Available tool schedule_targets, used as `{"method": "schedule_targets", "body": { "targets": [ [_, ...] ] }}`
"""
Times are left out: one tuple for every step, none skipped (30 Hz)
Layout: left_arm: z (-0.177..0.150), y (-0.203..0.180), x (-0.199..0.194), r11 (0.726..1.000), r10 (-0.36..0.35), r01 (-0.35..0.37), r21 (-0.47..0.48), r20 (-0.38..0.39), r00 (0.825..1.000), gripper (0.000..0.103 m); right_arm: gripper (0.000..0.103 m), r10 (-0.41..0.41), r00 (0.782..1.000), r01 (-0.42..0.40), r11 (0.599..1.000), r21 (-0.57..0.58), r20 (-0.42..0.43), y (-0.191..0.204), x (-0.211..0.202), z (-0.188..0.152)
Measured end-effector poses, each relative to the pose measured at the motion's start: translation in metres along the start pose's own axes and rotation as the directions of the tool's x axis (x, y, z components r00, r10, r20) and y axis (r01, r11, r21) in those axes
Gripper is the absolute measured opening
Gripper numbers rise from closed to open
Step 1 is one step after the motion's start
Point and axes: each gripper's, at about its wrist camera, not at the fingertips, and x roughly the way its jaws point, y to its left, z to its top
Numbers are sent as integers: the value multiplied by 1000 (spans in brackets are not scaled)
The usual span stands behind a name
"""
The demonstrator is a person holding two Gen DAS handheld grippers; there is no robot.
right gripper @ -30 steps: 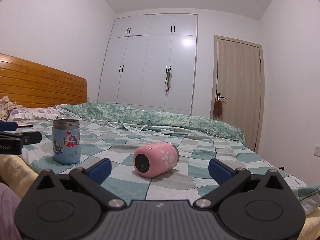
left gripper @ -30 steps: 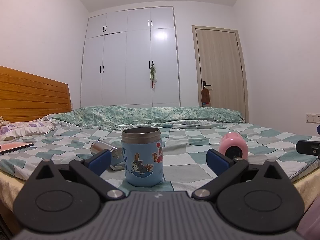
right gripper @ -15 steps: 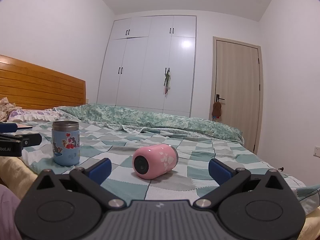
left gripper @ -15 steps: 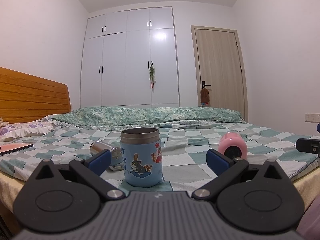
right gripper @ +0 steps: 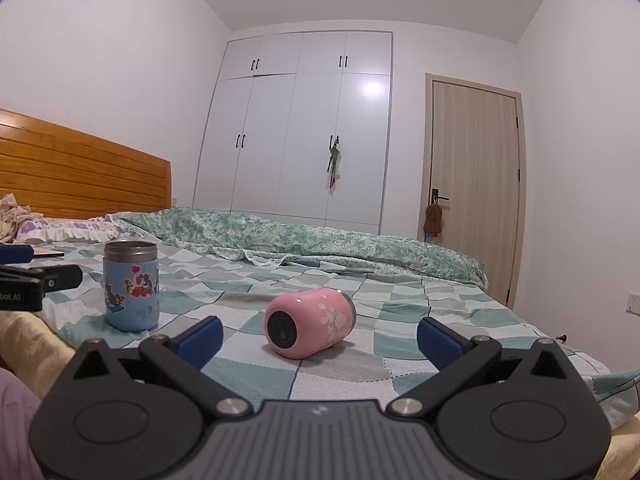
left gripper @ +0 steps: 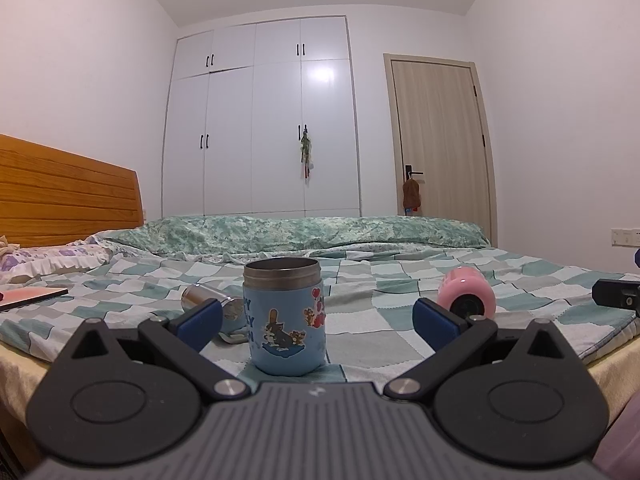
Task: Flip cup upright
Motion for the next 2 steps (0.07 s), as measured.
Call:
{"method": "schedule_targets", "body": {
  "targets": [
    [0, 0, 0, 1000, 1, -1, 0, 1, 1000, 103, 103, 0, 1000, 0, 1000, 0, 0, 0, 0, 0],
    [0, -1, 0, 1000, 1, -1, 1, 1, 1000, 103, 103, 0, 1000, 0, 1000, 0, 0, 0, 0, 0]
  ]
}}
